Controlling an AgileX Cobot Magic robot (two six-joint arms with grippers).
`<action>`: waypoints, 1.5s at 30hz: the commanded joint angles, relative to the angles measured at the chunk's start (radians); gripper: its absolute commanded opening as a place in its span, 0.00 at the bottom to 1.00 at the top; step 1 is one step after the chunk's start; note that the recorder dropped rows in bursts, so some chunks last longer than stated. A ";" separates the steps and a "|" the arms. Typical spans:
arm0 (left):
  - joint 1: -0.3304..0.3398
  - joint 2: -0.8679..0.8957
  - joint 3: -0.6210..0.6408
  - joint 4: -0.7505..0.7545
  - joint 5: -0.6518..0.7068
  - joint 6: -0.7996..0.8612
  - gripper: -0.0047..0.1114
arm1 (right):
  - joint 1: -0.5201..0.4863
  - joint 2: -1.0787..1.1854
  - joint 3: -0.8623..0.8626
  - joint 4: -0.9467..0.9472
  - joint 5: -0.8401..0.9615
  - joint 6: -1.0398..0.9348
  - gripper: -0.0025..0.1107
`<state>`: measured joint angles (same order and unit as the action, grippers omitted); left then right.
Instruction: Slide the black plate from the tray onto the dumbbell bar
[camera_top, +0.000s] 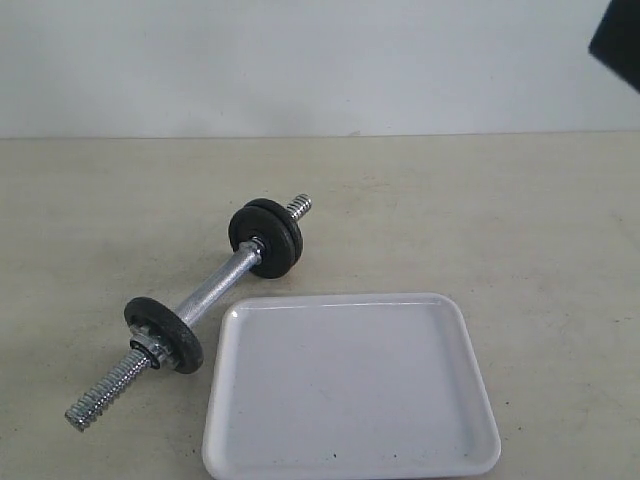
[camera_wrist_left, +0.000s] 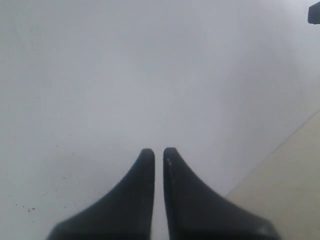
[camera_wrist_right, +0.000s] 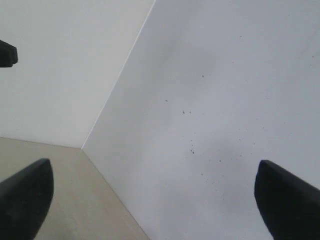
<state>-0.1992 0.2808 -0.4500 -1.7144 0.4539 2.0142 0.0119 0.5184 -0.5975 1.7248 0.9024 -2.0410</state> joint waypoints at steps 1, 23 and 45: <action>0.004 -0.071 0.057 -0.030 -0.033 0.021 0.08 | -0.002 -0.008 0.014 0.020 0.016 -0.017 0.94; 0.004 -0.088 0.057 -0.030 -0.288 -0.084 0.08 | -0.002 -0.008 0.014 0.020 -0.107 0.487 0.94; 0.004 -0.088 0.057 -0.030 -0.290 -0.084 0.08 | -0.002 -0.008 0.014 -0.005 -0.058 0.535 0.07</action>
<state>-0.1992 0.1994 -0.3979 -1.7310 0.1729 1.9392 0.0119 0.5146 -0.5858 1.7300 0.8376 -1.5118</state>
